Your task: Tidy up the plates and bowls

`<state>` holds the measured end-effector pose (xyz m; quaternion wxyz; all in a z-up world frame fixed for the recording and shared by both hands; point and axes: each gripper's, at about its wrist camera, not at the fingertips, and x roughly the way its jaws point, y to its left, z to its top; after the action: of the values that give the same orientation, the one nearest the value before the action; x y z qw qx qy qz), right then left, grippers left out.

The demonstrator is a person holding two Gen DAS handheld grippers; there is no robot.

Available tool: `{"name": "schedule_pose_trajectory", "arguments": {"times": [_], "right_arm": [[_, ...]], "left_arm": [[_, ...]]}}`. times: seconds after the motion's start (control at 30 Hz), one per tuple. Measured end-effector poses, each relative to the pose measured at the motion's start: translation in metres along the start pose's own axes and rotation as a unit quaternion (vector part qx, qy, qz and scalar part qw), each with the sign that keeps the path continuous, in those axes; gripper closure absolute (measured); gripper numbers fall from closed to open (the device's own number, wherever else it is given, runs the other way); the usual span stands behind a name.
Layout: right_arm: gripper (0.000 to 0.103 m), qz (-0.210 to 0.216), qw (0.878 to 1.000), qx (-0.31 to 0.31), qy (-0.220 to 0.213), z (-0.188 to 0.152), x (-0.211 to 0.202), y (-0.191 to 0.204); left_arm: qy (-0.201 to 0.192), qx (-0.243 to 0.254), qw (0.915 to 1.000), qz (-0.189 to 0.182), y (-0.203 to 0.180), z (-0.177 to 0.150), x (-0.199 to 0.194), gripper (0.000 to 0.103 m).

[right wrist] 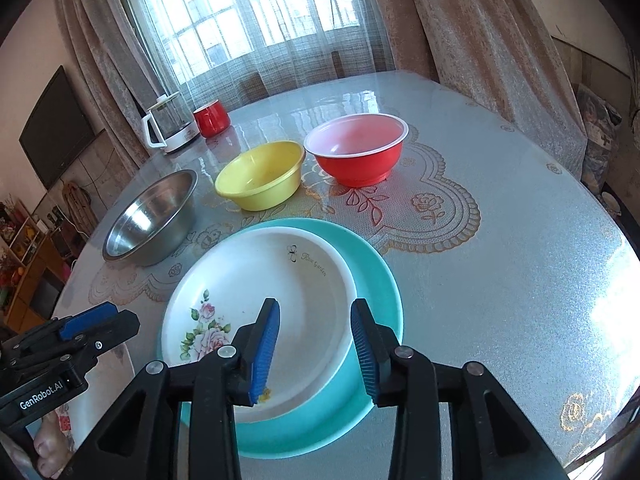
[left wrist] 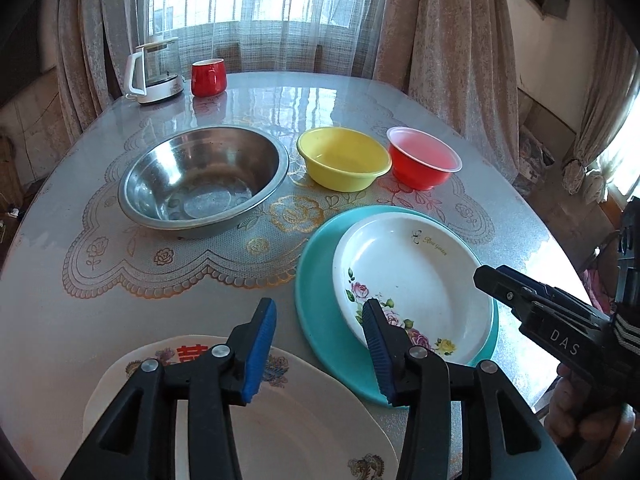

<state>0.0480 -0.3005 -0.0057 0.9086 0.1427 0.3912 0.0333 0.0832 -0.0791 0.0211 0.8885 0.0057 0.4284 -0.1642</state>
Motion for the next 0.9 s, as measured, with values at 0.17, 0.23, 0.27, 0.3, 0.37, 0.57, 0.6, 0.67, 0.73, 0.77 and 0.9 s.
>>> {"name": "schedule_pose_trajectory", "arguments": {"times": [0.17,0.23,0.27,0.3,0.37,0.57,0.6,0.67,0.73,0.77,0.9], "right_arm": [[0.065,0.066,0.998,-0.015,-0.011,-0.001,-0.013,0.013],[0.065,0.104,0.994,-0.026,-0.006,-0.003,-0.017,0.020],[0.065,0.126,0.992,-0.032,0.001,-0.005,-0.018,0.024],[0.065,0.146,0.989,-0.037,0.009,-0.007,-0.018,0.029],[0.065,0.190,0.980,-0.049,0.030,-0.013,-0.018,0.038],[0.065,0.289,0.949,-0.078,0.100,-0.042,-0.014,0.061],[0.065,0.297,0.945,-0.078,0.111,-0.047,-0.012,0.062],[0.065,0.298,0.943,-0.074,0.127,-0.057,-0.006,0.064],[0.065,0.302,0.940,-0.065,0.146,-0.066,0.002,0.064],[0.065,0.305,0.938,-0.061,0.153,-0.069,0.006,0.063],[0.065,0.310,0.933,-0.057,0.172,-0.081,0.015,0.068]], "left_arm": [[-0.012,-0.006,0.9998,0.013,0.015,-0.005,-0.015,0.056],[-0.013,-0.015,0.9998,0.008,0.024,-0.008,-0.020,0.056],[-0.012,-0.025,0.9996,0.005,0.031,-0.010,-0.022,0.055],[-0.013,-0.034,0.9994,0.002,0.037,-0.011,-0.025,0.053],[-0.023,-0.044,0.9988,-0.001,0.048,-0.015,-0.032,0.053],[-0.053,-0.054,0.9971,0.011,0.085,-0.033,-0.056,0.053],[-0.057,-0.060,0.9965,0.013,0.092,-0.037,-0.060,0.050],[-0.062,-0.073,0.9952,0.015,0.107,-0.046,-0.065,0.044],[-0.062,-0.089,0.9940,0.015,0.121,-0.057,-0.069,0.043],[-0.059,-0.095,0.9936,0.016,0.127,-0.063,-0.070,0.043],[-0.038,-0.146,0.9885,0.006,0.156,-0.087,-0.070,0.043]]}}
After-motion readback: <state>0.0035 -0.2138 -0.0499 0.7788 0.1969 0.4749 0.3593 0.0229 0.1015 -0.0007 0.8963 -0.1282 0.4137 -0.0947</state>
